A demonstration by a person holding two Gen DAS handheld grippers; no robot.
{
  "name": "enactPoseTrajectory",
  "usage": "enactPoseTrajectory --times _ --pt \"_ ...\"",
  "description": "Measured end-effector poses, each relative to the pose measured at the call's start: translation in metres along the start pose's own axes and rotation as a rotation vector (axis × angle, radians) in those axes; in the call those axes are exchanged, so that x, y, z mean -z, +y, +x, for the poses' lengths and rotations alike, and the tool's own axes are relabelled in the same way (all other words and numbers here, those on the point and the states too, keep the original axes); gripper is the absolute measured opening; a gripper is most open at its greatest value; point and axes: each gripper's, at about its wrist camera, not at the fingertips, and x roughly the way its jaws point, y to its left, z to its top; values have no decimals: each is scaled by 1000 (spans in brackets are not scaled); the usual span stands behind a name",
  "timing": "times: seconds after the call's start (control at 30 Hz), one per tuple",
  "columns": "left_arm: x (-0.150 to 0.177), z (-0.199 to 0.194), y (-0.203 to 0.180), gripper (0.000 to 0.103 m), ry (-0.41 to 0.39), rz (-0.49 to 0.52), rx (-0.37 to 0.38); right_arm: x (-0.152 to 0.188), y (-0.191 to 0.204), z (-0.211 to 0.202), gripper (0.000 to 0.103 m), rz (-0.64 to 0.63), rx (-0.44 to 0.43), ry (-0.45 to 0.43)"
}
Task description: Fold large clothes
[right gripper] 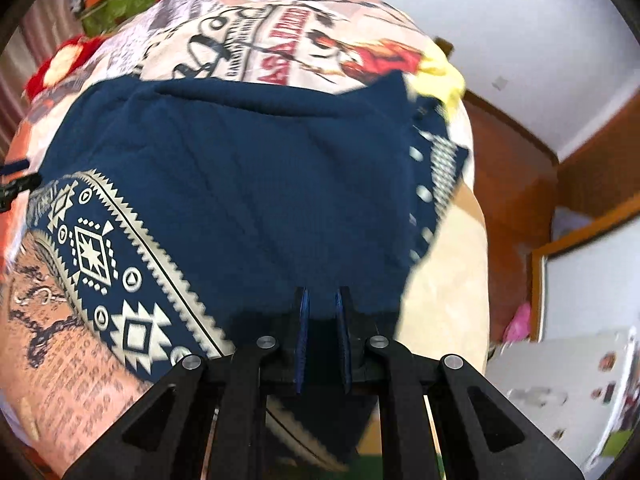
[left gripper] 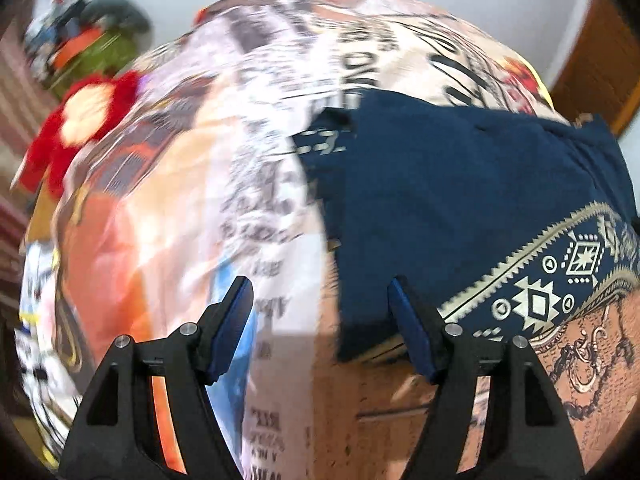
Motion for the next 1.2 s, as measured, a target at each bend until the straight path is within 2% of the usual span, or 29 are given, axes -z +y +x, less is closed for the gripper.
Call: enactPoseTrajectory --times 0.1,0.23,0.43,0.63,0.73,0.93,1.1,1.2 --pt "9 -10 14 70 4 -88 44 0 -8 -12 9 80 -46 -5" --pt "23 -14 26 70 40 -252 208 -13 6 -35 9 115 -141 -76" --pt "41 5 21 70 156 -475 499 -43 66 -56 9 28 -223 -153" --pt "44 26 3 71 222 -557 663 -61 121 -44 9 -64 -287 -133" --pt "36 35 0 81 211 -617 705 -65 141 -19 9 -103 -284 -73" --pt "12 63 -2 82 184 -715 731 -60 146 10 9 -109 -282 -13" --pt "-13 79 -8 82 152 -747 677 -61 139 16 9 -83 -327 -1" --pt "-27 87 -12 73 121 -760 611 -61 135 22 9 -61 -356 4"
